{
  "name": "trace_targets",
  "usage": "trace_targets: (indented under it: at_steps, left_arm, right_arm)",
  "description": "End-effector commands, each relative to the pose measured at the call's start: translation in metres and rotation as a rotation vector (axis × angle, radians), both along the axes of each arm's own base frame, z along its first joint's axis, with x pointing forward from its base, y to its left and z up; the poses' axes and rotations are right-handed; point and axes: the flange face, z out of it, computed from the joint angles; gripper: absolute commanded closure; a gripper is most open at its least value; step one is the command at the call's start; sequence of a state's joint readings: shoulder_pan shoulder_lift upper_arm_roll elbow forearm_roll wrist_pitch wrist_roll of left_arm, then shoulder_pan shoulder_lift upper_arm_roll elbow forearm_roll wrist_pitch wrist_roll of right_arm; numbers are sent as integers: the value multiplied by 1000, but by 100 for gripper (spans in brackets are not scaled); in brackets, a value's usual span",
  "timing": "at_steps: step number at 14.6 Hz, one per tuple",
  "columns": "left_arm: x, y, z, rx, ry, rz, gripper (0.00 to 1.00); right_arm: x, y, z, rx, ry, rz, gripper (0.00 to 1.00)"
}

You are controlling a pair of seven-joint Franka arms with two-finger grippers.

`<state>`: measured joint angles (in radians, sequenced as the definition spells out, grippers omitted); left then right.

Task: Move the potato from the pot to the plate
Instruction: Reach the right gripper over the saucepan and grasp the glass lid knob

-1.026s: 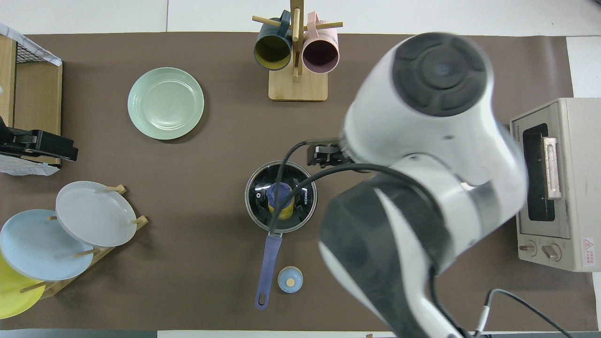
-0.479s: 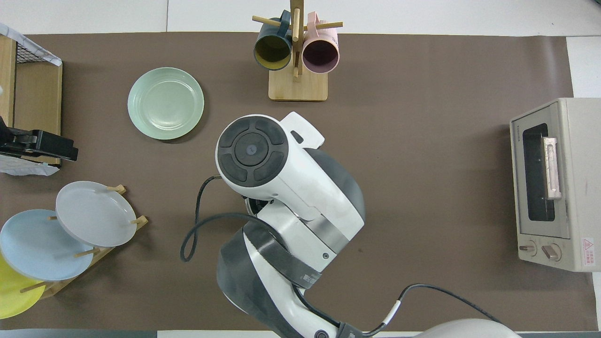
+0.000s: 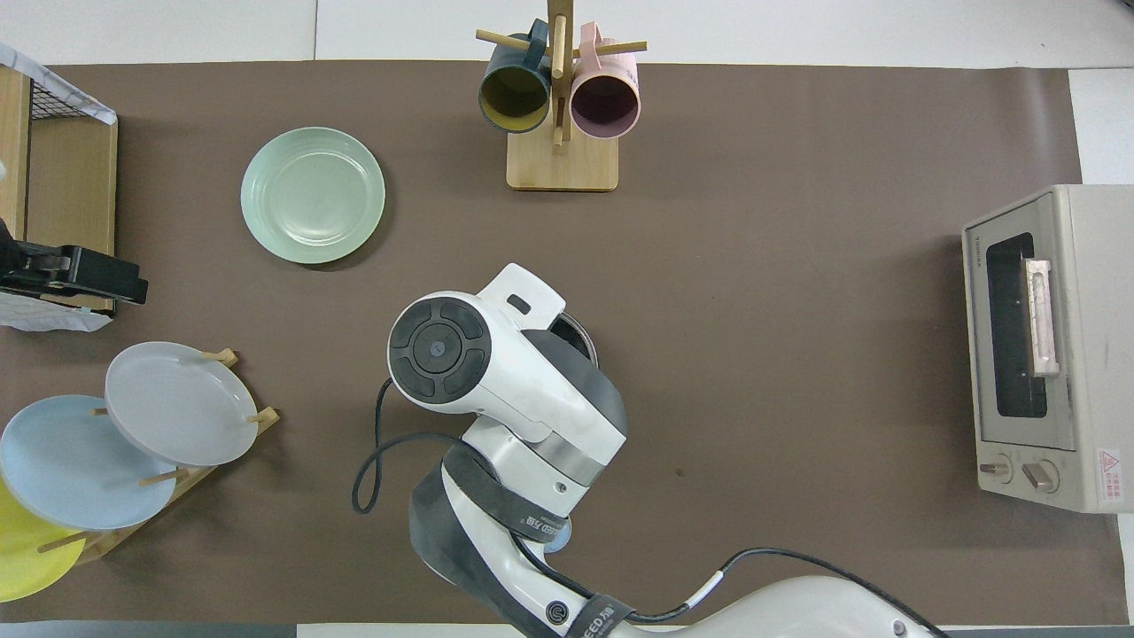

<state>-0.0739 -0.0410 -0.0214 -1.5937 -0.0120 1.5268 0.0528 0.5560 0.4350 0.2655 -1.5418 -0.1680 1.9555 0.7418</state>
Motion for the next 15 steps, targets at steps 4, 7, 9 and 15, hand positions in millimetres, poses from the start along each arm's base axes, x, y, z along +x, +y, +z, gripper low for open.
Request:
trace_targets:
  at_steps: [4,7,9,15]
  left_arm:
    - [-8,0,1,9,-18,7,0]
    - [-7,0,1,9,-19,7,0]
    - [-8,0,1,9,-18,7,0]
    - [-8,-1,0,10,-13,6,0]
  right_arm:
    - [-1,-21,4,-16,-6,45,0]
    - [-1,-21,3,-16,-6,47,0]
    - [-3,-23,2,-19,-4,46,2]
    - [-4,-22,1,-20,2,43,32]
